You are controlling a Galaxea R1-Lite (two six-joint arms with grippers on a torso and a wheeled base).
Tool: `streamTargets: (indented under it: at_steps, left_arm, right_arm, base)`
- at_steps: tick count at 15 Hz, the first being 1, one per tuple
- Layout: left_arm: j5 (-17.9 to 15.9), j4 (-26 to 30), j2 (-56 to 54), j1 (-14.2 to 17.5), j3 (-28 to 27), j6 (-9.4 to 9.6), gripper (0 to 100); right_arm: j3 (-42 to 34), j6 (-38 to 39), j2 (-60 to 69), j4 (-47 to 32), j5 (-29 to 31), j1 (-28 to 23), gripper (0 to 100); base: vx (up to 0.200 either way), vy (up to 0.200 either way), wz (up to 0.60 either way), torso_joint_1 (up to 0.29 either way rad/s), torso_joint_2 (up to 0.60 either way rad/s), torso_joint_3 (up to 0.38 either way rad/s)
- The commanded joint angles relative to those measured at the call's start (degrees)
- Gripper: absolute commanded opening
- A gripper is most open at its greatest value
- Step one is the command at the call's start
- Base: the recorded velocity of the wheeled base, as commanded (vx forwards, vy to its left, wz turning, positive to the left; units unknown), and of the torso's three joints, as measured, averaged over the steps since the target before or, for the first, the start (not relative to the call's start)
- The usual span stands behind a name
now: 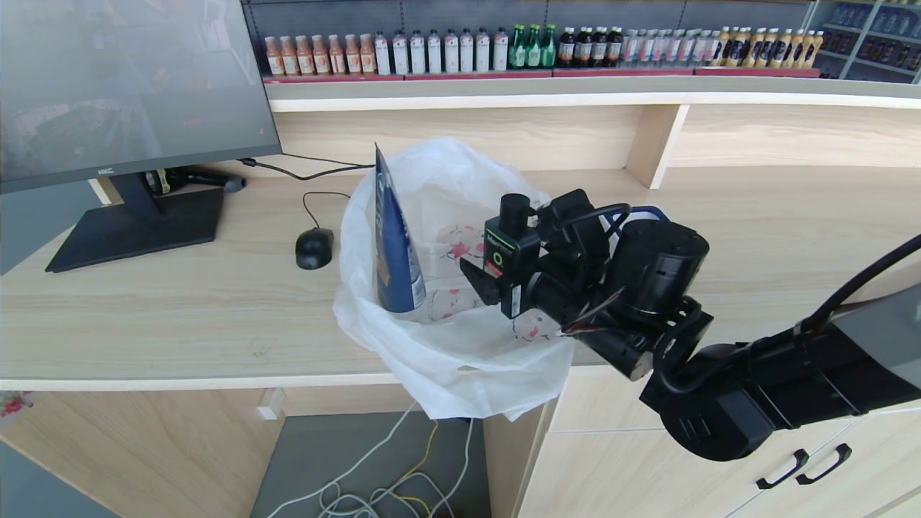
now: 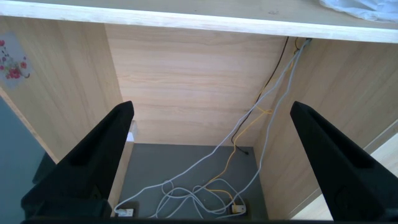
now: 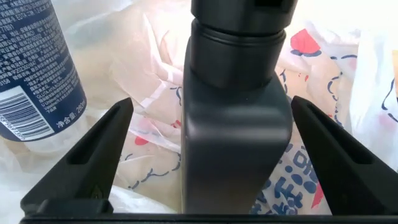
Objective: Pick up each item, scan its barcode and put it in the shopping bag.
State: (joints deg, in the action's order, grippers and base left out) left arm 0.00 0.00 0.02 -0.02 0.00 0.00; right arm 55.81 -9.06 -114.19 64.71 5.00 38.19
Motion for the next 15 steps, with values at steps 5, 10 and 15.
streamTargets:
  at_steps: [5, 10, 15]
  left_arm:
    - [0.0, 0.0, 0.0, 0.0, 0.0, 0.00, 100]
    - [0.0, 0.0, 0.0, 0.0, 0.0, 0.00, 100]
    - [0.0, 0.0, 0.0, 0.0, 0.0, 0.00, 100]
  right_arm:
    - [-5.4, 0.4, 10.2, 0.9, -0.1, 1.9, 100]
    - [-16.8, 1.7, 24.5, 4.4, 0.5, 1.1, 100]
    - [-43.2, 4.8, 47.1, 5.0, 0.6, -3.6, 100]
  base:
    - [0.000, 0.000, 0.00, 0.000, 0.00, 0.000]
    - [0.000, 0.000, 0.00, 0.000, 0.00, 0.000]
    - [0.000, 0.000, 0.00, 0.000, 0.00, 0.000]
